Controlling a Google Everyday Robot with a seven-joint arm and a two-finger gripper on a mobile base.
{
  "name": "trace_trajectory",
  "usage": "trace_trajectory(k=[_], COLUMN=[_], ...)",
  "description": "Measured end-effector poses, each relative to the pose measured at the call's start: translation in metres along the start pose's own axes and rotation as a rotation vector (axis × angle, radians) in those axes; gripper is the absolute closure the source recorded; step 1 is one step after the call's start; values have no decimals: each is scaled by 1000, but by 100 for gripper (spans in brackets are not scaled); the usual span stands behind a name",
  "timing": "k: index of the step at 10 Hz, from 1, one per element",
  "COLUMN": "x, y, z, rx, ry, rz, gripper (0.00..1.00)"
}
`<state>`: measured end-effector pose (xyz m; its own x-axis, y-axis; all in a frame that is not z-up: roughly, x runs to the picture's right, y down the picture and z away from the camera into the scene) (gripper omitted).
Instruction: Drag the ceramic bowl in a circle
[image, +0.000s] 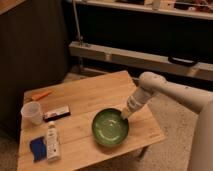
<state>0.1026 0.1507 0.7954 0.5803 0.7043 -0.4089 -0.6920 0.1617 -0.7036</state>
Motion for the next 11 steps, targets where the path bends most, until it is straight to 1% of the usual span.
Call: trace_trajectory(k=[1, 2, 3, 5, 7, 8, 10, 11], x=[-3, -9, -17, -37, -61, -71, -92, -109], y=[12, 22, 32, 55, 74, 79, 82, 85], z=[-1, -1, 1, 9, 25, 35, 47, 53], rx=[28, 45, 57, 71, 86, 95, 109, 117], ry=[-4, -5, -7, 2, 14, 25, 34, 40], rz=[-23, -44, -65, -106, -142, -150, -151, -158], gripper=[100, 100, 100, 100, 100, 100, 100, 100])
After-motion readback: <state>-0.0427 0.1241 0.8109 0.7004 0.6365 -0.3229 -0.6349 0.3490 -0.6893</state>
